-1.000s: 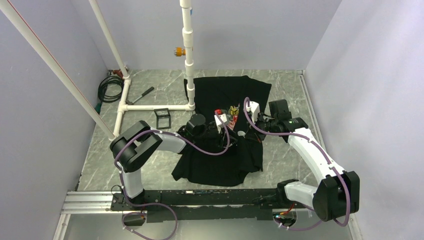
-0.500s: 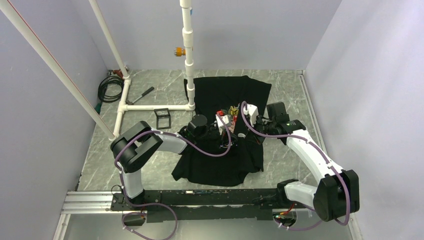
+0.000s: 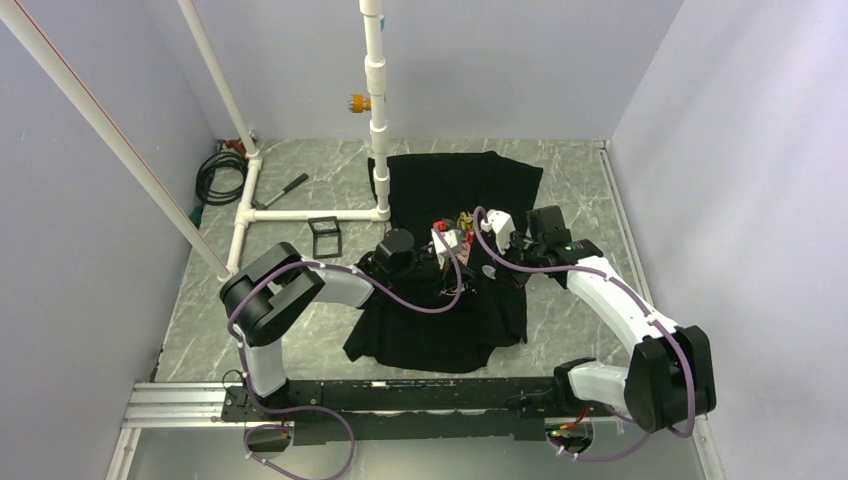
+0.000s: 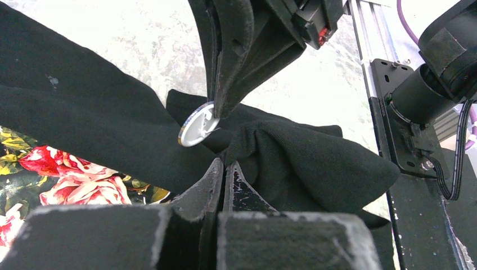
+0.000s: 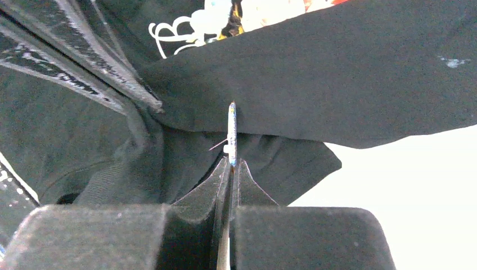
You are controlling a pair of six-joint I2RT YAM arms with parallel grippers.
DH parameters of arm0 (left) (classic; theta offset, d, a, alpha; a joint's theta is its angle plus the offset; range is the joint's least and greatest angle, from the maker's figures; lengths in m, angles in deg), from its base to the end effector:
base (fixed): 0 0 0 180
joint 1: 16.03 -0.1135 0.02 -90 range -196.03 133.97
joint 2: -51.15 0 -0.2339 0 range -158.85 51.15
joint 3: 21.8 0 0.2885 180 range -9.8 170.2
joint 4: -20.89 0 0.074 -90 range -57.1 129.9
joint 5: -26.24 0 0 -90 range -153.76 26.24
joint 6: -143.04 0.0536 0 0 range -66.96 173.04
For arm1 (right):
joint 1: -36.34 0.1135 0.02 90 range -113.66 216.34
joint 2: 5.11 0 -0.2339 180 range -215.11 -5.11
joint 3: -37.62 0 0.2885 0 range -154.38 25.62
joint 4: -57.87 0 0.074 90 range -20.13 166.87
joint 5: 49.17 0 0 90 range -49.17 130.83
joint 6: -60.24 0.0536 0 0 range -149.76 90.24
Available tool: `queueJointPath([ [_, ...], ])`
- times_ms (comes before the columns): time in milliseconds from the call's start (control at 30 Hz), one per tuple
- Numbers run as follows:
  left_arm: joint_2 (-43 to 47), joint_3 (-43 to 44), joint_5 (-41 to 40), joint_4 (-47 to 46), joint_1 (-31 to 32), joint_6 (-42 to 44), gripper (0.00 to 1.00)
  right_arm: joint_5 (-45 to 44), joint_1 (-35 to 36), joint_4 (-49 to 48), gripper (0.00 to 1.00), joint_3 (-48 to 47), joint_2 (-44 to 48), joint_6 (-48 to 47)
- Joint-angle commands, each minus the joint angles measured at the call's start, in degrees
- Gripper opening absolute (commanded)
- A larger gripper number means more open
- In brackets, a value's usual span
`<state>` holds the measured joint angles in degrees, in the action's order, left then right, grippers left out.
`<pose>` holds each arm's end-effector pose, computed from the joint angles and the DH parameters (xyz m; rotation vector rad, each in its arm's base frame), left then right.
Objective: Remove the brooch from the garment
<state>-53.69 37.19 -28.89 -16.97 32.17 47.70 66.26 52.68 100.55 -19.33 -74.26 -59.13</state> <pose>0.2422 -0.3169 0.1162 1.0994 1.4748 -1.1925 0.2710 0.1034 0.1710 -1.1123 2.1888 0.4611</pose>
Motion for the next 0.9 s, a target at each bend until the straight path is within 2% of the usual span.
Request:
queueJointPath([
  [0, 2.13, 0.35, 0.7, -1.86, 0.29, 0.6, 0.0, -4.5, -0.51, -2.12, 0.0, -1.87, -0.62, -0.54],
  [133, 2.16, 0.85, 0.26, -0.34, 0.22, 1.66, 0.01, -3.66, -2.69, -0.66, 0.0, -4.47, -0.93, -1.21],
  [200, 2.03, 1.44, -0.14, 0.97, 0.24, 2.18, 0.07, -1.98, -4.5, 0.44, 0.0, -6.03, -1.51, -1.61],
  [367, 2.45, 1.79, -0.81, 2.82, 0.23, 3.54, 0.38, 3.32, -7.78, 3.32, 0.0, -9.96, -2.27, -1.23],
  [533, 5.37, 2.02, -0.37, 6.84, -0.82, 4.64, 0.61, 9.72, -8.25, 6.56, 0.0, -13.48, -2.59, -0.19],
  [600, 8.12, 2.67, 0.75, 12.07, -1.45, 6.29, 0.69, 13.46, -8.25, 7.84, 0.0, -14.8, -2.67, 0.52],
  [733, 15.38, 3.84, 2.87, 28.64, -1.87, 13.79, 0.79, 22.15, -7.97, 9.13, 0.0, -16.55, -2.54, 3.45],
  [767, 17.21, 3.53, 4.01, 31.14, -2.47, 14.86, 0.95, 23.52, -7.74, 8.84, 0.0, -16.52, -2.34, 4.3],
  [800, 18.46, 3.71, 5.59, 34.28, -3.48, 15.15, 0.99, 24.48, -7.23, 8.46, 0.0, -16.47, -2.12, 4.98],
  [867, 20.06, 4.56, 7.96, 39.97, -5.78, 14.56, 0.99, 26.69, -5.97, 8.03, 0.0, -16.35, -1.79, 5.84],
])
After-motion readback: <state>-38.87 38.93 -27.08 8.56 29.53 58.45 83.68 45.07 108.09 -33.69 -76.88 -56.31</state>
